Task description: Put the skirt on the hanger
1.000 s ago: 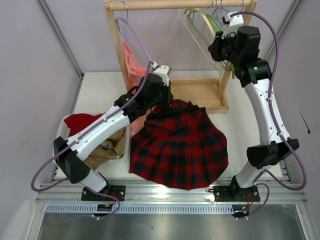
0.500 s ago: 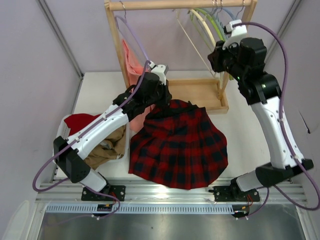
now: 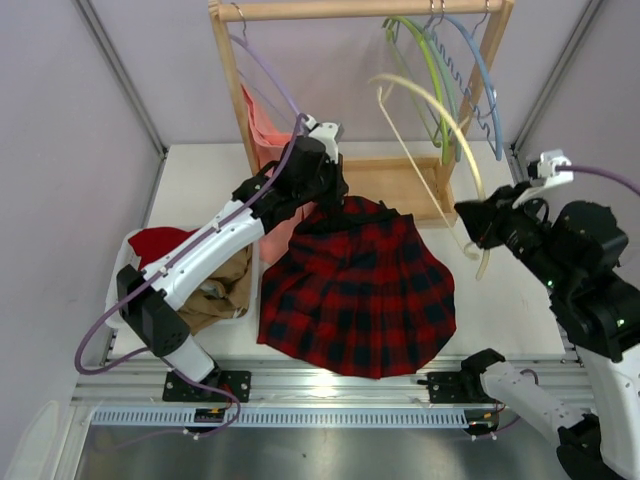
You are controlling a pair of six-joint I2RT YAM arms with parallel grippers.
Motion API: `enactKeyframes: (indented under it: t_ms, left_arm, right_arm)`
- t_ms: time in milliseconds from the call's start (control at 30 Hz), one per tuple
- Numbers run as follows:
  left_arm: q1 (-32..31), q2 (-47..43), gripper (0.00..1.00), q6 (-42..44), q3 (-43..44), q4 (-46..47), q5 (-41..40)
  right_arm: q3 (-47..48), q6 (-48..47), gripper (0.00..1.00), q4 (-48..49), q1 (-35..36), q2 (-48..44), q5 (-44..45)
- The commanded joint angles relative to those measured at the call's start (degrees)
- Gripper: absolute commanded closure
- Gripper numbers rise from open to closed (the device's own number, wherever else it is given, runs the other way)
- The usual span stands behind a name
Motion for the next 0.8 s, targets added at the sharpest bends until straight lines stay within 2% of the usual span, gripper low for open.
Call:
enactKeyframes:
  t_ms: [0,200,367,567,767]
  left_arm:
    - [1.28,1.41,0.99,-1.24,6.36,0.03,-2.38]
    - [1.55,0.90,1.00,-2.39,7.42,1.59,-0.63]
    - [1.55,-0.08,1.00,0.33,7.42,4.24,0.69]
    - [1.55,0.89,1.00,4.02,8.83,5.19,-0.09]
    - [1.55,0.28,1.00,5.52,6.55,8.62,-3.26]
  right_arm:
    - [-7.65,4.25,1.00,-5.62,0.31,-4.00,1.54]
    - [-19.78,11.80,1.00,-1.32,0.31,-15.34,-3.19]
    - [-24.98,15.32,1.00,4.13,0.31,-16.84,-9.88]
    - [-27.62,17.00,1.00,6.51,0.31,-17.20,-12.08]
    - [-30.60,20.25,1.00,8.61,0.32,-16.94,-14.18]
